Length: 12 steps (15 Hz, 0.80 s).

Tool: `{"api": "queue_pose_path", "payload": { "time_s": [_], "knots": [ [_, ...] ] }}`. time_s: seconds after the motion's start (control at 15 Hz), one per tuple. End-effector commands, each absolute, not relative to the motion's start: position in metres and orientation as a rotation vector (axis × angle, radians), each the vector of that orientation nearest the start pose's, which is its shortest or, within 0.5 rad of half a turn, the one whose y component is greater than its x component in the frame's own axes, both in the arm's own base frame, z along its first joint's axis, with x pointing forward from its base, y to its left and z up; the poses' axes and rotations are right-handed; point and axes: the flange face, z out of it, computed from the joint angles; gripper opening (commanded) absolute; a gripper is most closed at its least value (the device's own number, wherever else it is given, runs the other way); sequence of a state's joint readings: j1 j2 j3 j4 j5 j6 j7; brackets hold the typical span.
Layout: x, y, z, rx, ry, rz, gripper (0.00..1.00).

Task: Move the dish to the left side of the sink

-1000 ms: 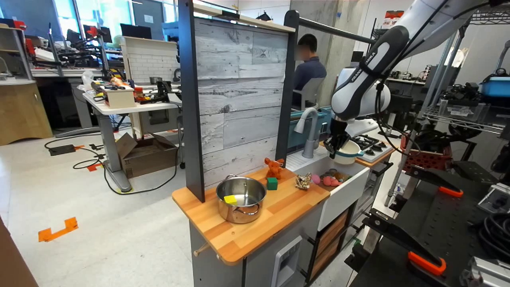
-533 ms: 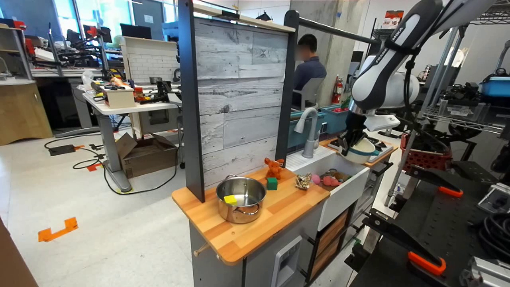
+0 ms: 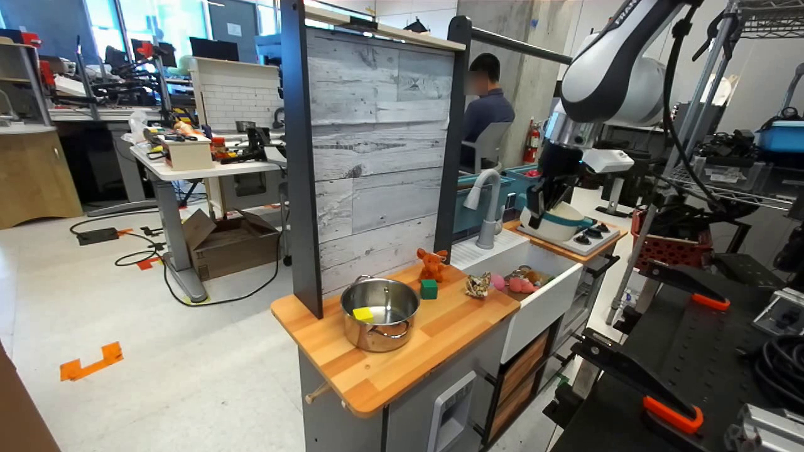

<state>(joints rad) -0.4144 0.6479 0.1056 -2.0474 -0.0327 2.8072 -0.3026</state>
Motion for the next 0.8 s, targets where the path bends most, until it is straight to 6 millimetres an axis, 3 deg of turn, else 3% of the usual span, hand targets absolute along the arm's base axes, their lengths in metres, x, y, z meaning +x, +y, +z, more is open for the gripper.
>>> {"api": "queue_pose_path", "payload": {
  "time_s": [0.0,0.47,0.73],
  "knots": [
    [0.578,-0.156,0.146,-3.096,-0.209,-0.205,0.01],
    [0.606,-0.106,0.142,-3.071,-0.535,-0.195,0.01],
    [0.608,-0.071,0.131,-3.055,-0.682,-0.130,0.01]
  ]
}}
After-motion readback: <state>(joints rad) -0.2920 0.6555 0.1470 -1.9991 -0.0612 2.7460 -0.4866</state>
